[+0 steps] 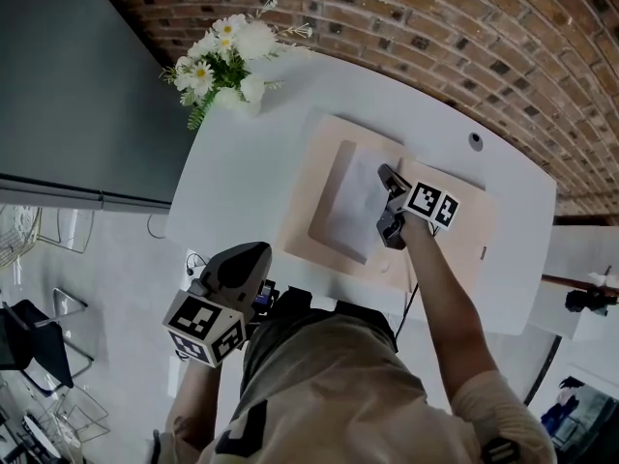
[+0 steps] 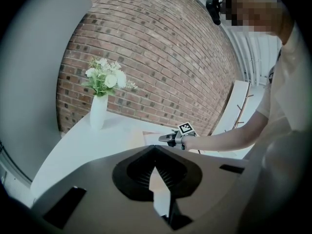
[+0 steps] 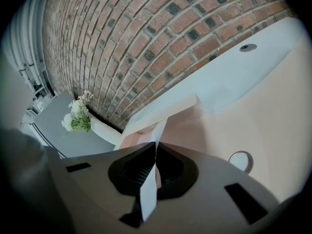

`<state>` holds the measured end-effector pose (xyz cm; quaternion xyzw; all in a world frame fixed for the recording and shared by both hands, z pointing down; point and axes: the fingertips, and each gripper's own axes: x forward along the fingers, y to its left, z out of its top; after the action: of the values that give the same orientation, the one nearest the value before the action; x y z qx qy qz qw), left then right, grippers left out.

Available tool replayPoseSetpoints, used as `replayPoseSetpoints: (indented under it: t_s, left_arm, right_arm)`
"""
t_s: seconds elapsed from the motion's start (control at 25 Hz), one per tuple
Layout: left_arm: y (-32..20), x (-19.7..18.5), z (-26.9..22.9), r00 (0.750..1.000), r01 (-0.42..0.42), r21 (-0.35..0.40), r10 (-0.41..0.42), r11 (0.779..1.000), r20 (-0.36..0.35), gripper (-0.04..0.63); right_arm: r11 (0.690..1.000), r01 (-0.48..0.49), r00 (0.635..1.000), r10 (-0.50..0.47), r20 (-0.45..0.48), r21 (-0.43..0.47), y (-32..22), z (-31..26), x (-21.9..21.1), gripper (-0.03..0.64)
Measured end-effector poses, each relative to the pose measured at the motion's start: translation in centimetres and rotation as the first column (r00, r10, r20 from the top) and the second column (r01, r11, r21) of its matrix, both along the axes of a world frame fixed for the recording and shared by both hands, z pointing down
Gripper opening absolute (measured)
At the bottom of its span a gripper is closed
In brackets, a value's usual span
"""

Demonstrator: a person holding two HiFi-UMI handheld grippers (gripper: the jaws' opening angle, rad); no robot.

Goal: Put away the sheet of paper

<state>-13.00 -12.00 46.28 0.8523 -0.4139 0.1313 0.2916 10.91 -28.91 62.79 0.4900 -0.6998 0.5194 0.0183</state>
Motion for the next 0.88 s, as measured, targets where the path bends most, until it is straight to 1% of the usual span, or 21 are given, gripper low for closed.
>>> replayPoseSetpoints:
  t_s: [0.48, 0.88]
  left_arm:
    - [0.0, -0.3, 0.4, 1.000, 0.013, -0.016, -0.013, 1.000, 0.006, 0.014]
    - [-0.1, -0.4, 0.4, 1.000, 0.015, -0.022, -0.014, 1.000, 0.016, 0.014]
  right_arm:
    - [1.000, -0.007, 1.000, 0.008, 0.021, -0.012, -0.5, 0.6, -0.3, 0.023]
    - [1.000, -0.002, 1.000, 0.002, 0.029, -0.005, -1.1, 0.7, -0.7, 0.023]
